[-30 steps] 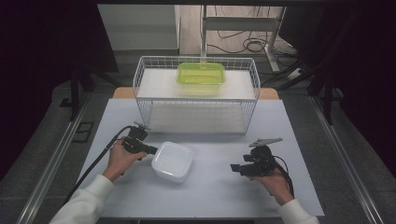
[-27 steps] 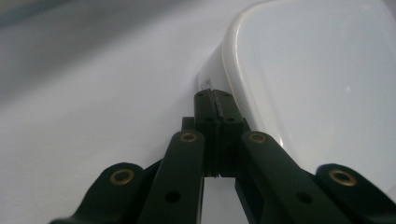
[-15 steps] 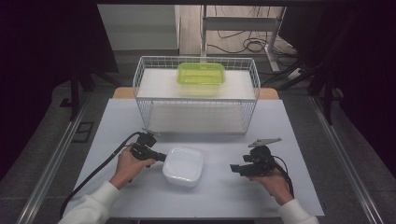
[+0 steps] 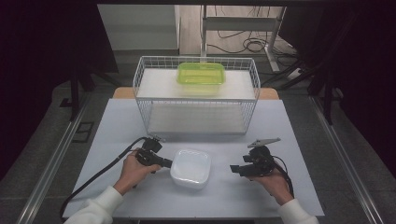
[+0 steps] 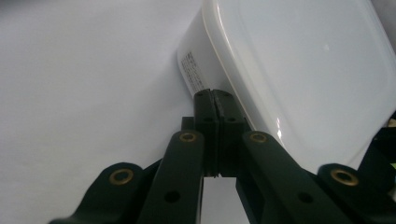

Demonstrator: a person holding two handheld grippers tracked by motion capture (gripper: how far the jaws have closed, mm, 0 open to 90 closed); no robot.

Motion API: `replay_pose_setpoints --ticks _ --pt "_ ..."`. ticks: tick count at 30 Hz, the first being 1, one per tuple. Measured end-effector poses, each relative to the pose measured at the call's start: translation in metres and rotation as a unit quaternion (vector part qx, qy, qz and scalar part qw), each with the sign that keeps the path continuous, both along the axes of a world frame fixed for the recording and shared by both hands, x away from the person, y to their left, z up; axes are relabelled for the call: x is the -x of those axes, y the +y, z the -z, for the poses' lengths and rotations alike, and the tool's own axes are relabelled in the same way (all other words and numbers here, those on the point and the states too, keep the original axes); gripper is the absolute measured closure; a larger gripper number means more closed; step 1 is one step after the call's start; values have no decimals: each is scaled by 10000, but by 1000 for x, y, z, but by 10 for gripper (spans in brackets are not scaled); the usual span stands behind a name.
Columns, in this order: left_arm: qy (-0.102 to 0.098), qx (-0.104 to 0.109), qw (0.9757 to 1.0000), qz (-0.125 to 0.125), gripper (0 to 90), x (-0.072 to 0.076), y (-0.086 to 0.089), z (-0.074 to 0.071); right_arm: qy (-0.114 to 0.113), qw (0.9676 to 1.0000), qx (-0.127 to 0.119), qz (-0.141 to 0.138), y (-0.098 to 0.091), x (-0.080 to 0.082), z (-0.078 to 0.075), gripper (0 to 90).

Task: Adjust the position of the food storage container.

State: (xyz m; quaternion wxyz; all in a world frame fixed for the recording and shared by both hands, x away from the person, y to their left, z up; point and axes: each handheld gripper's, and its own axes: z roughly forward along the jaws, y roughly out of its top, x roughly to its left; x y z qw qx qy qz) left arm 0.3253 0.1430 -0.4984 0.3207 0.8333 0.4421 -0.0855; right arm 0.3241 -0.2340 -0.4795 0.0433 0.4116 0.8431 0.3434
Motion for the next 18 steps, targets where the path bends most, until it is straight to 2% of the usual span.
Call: replay_pose_setpoints --ticks 8,18 --pt "42 14 9999 151 896 6 -5 2 -9 10000 20 10 -1 0 0 248" --pt "28 33 9998 198 894 11 -6 1 -32 9999 -44 102 -3 0 -2 248"
